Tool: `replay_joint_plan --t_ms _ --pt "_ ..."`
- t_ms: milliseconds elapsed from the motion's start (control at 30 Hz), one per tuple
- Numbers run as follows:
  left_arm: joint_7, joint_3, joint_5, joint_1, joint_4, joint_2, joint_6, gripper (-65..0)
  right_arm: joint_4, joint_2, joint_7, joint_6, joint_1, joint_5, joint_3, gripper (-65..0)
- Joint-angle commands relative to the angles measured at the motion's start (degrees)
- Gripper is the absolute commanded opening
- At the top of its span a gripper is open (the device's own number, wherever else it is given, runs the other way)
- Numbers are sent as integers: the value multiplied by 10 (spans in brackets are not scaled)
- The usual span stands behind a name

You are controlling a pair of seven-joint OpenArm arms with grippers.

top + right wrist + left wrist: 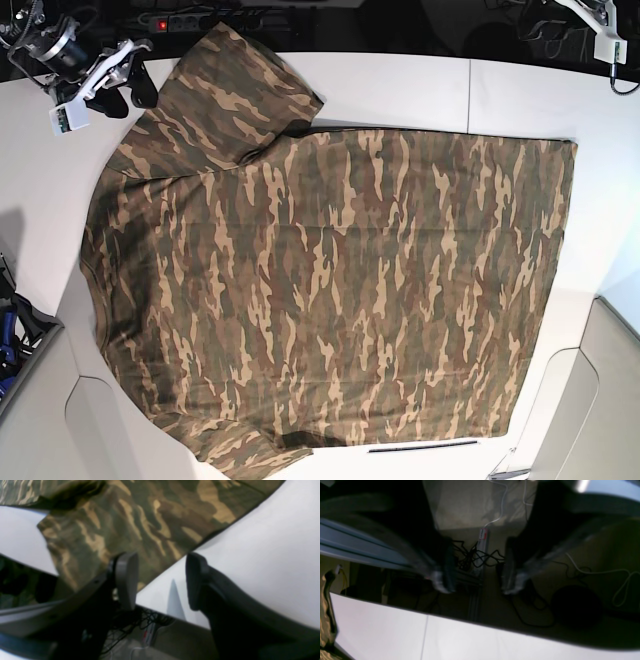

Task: Fold the T-shirt properly
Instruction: 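Lower both grippers to the shirt's collar-side corners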

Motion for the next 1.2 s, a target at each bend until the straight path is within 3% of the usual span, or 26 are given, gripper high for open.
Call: replay_joint_plan --t_ms 0,67,200,333,467,600,833,1167 --pt "-7 -5 -9 8 11 -11 -9 -227 -3 6 7 2 3 6 4 -344" --pt "-9 -5 -8 6 11 -21 -9 -188 -25 6 7 2 4 9 4 -344" --pt "-17 -5 2 -7 11 -48 -7 -187 -60 3 6 17 4 28 3 -344" --pt "-30 -5 32 -35 10 -76 11 -183 -79 -21 1 43 4 42 1 -344" --pt "-54 -5 67 -66 5 -102 11 -177 -82 -52 0 43 7 43 -7 -344" --pt "-56 -5 67 -107 -30 -127 27 -177 -82 -77 -2 43 17 41 -24 -344" --pt "-58 -5 58 -191 -126 -163 29 -177 -82 -91 -2 43 33 28 -39 -344" --pt "-58 28 19 -283 -269 -180 28 -177 -82 -98 -2 43 34 28 -39 -344"
